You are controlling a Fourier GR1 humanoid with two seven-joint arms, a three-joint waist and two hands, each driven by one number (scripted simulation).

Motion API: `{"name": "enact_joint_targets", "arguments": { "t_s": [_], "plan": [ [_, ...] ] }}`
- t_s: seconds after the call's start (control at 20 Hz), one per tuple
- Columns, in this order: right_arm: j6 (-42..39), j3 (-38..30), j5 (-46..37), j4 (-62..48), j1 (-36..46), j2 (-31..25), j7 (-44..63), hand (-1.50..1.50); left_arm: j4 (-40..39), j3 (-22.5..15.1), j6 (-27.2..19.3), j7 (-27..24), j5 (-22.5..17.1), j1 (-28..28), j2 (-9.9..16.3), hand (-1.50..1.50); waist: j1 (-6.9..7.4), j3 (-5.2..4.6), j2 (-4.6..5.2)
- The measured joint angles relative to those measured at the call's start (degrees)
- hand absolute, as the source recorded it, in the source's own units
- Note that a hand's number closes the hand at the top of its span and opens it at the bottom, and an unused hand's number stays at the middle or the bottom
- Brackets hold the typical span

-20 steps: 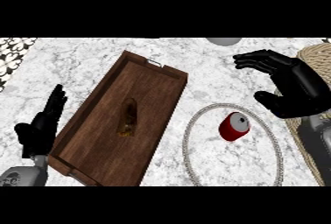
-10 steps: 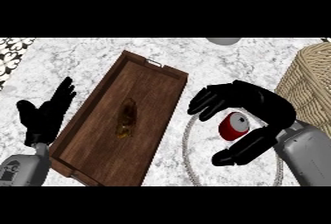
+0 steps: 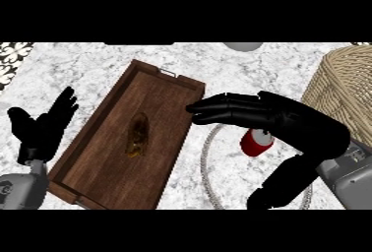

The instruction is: Pick the can from the placemat and place it in the basket

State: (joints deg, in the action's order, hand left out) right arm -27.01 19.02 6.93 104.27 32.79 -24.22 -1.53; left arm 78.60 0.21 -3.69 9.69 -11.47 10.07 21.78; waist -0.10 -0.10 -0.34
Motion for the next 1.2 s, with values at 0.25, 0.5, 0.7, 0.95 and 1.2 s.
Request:
{"name": "enact_joint_targets", "arguments": {
  "t_s": [0.25, 0.5, 0.7, 0.95, 1.2],
  "plan": [
    [-2.66, -3.07, -6.16, 0.4, 8.73, -8.96, 10.62, -1.5, 0.11, 0.25, 0.0, 1.54, -0.19, 0.92, 0.21, 0.0, -0.21, -0.1, -0.19],
    [-9.2, -6.1, -4.76, -4.93, 18.9, -13.84, 20.54, -1.5, -0.12, 0.45, 0.17, 1.64, 0.15, 1.59, 0.13, 0.0, 0.34, -0.07, 0.07],
    [-19.37, -6.76, 0.45, -10.37, 23.5, -17.76, 23.02, -1.5, 0.26, 0.68, 0.93, 1.25, 0.12, 1.2, 0.26, 0.0, 0.52, -0.05, 0.18],
    [-28.48, -8.8, 4.07, -16.49, 25.12, -21.32, 20.24, -1.5, -0.27, 1.34, 1.03, 1.33, 0.36, 1.92, -0.09, 0.0, 0.45, 0.03, 0.34],
    [-33.05, -13.02, 5.88, -20.71, 22.03, -24.02, 14.39, -1.5, 0.71, 1.95, 1.78, 1.84, 0.3, 1.33, -0.06, 0.0, 0.39, 0.09, 0.37]
  ]
}}
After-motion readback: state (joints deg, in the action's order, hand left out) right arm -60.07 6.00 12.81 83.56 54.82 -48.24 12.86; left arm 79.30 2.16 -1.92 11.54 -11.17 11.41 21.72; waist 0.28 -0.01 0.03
